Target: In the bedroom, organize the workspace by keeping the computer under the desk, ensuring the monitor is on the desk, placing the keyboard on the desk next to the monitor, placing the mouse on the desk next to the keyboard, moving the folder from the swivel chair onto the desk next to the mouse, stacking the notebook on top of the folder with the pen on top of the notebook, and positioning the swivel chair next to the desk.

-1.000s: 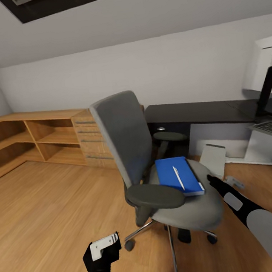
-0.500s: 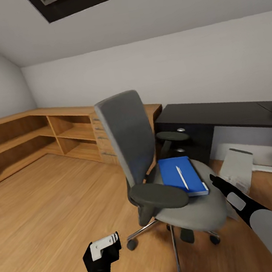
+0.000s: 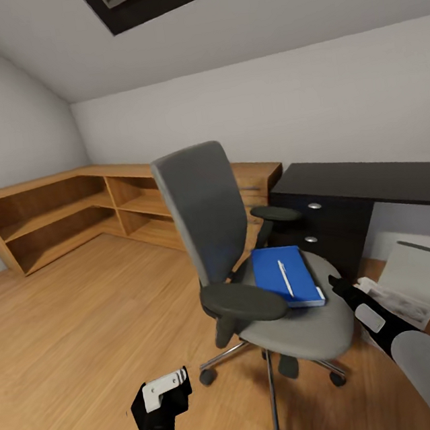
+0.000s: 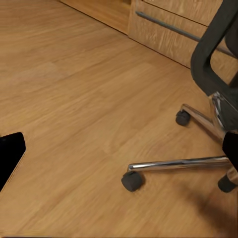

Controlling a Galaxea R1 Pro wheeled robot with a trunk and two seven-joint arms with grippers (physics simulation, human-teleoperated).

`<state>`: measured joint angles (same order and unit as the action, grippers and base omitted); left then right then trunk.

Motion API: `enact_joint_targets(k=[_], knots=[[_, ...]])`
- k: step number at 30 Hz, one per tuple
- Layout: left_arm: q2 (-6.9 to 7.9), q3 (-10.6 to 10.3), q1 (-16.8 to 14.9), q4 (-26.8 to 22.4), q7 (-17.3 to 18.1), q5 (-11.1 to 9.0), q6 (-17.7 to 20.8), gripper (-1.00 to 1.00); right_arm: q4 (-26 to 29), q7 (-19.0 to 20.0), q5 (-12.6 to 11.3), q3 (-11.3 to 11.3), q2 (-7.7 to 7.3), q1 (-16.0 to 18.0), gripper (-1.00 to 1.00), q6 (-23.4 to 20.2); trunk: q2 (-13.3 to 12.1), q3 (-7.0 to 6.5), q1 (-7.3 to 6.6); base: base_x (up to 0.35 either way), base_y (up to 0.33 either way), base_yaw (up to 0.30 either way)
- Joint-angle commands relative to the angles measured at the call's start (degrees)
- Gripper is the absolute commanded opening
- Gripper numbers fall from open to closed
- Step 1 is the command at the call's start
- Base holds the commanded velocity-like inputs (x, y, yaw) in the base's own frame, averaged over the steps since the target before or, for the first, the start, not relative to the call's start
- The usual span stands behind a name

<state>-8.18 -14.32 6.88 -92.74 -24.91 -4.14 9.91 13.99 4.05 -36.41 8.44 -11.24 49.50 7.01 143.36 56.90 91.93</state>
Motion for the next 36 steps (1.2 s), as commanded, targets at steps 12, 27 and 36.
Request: enact_joint_targets(k=[12,27,36], knots=[[0.01,-0.09,-0.03,-0.08,-0.32,-0.34,0.20,1.00,-0.80,0.43,-0.86,-0.70,0.25,-0.01,1.00,0.27,0.01,0.05,0.00,-0.009,0.000,0.180],[-0.08,-0.53,-0.03,-0.08,-0.33,-0.34,0.12,1.00,-0.80,0.43,-0.86,-0.70,0.25,-0.01,1.00,0.29,-0.13,-2.16,-0.26,-0.005,0.000,0.002],[-0.08,-0.53,-0.03,-0.08,-0.34,-0.33,0.12,1.00,-0.80,0.47,-0.86,-0.74,0.25,-0.01,1.00,0.44,-2.13,-3.06,-1.35,0.000,0.000,0.000]])
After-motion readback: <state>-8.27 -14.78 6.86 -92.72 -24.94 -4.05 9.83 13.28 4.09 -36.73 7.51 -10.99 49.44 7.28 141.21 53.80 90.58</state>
